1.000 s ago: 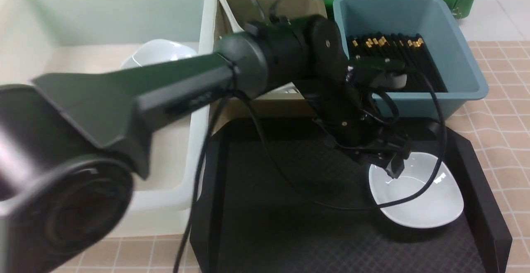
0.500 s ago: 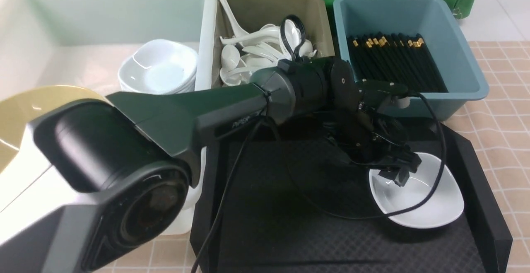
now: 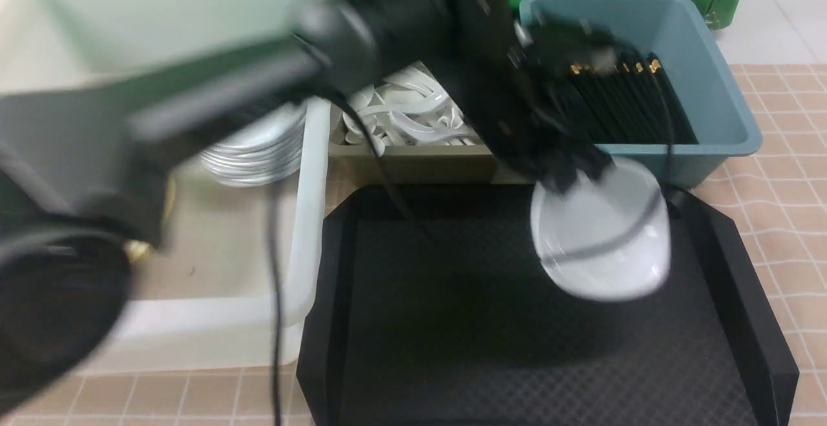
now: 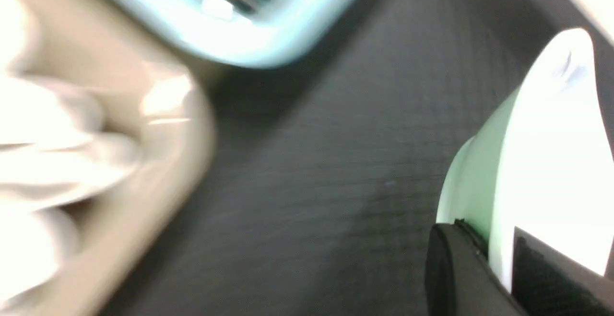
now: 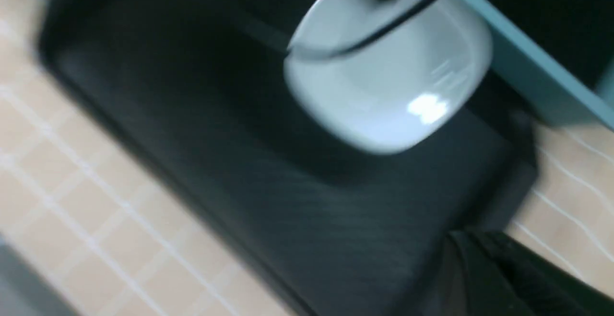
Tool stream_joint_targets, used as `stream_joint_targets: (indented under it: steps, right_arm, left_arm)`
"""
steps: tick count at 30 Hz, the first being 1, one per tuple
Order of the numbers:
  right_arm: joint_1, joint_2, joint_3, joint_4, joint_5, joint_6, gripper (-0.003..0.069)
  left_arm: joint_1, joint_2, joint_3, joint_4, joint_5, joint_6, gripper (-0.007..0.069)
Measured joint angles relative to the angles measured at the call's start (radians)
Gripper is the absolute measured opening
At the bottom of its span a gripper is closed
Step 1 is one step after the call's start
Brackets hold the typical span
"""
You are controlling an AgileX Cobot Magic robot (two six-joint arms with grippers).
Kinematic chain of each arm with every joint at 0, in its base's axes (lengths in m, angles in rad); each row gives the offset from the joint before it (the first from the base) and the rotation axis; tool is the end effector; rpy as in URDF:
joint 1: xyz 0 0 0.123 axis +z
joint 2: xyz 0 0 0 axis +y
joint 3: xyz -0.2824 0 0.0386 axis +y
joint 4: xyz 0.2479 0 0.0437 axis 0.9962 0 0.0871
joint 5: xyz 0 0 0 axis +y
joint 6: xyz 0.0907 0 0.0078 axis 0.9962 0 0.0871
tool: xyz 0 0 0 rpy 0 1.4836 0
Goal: On brown table put chopsticks spoon bowls plates into blue grey white boxes.
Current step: 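Grasp the small white bowl on the black tray by its rim with the left gripper, then place the white bowl into the white bin with the other dishes with the left gripper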
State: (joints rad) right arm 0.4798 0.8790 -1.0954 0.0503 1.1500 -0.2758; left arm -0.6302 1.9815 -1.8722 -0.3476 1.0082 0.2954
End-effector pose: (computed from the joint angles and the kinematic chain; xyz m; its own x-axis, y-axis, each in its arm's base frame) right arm 0.1245 0.0695 0.3928 -0.5193 -0.5545 -0.6502 -0.6400 0.7566 -0.1342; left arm 0.3450 -0.2841 0.3094 -0.6051 0.5650 -0.5609 0.7569 0.6267 -0.1853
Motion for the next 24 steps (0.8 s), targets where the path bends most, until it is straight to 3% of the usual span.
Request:
stream_joint_targets:
  steps: [5, 10, 12, 14, 17, 24]
  right_arm:
    - [0.004, 0.144, -0.125, 0.199, -0.019, -0.108, 0.0048]
    - [0.095, 0.270, -0.258, 0.239, -0.062, -0.142, 0.0048]
    - [0.205, 0.358, -0.332, 0.217, -0.088, -0.145, 0.0048]
    - [0.245, 0.397, -0.364, 0.197, -0.095, -0.147, 0.0048]
    - [0.362, 0.506, -0.442, 0.090, -0.100, -0.143, 0.0048]
    - [0.400, 0.616, -0.521, -0.091, -0.109, -0.139, 0.0048]
  left_arm:
    - [0.152, -0.204, -0.008, 0.071, 0.082, 0.004, 0.0006]
    - [0.357, -0.292, -0.010, 0.108, 0.161, 0.004, 0.0006]
    - [0.494, -0.295, -0.010, 0.108, 0.211, 0.004, 0.0006]
    - [0.544, -0.287, -0.010, 0.100, 0.221, 0.004, 0.0006]
    - [0.706, -0.239, -0.009, 0.017, 0.211, 0.004, 0.0006]
    - [0.813, -0.096, -0.009, -0.174, 0.191, 0.086, 0.0006]
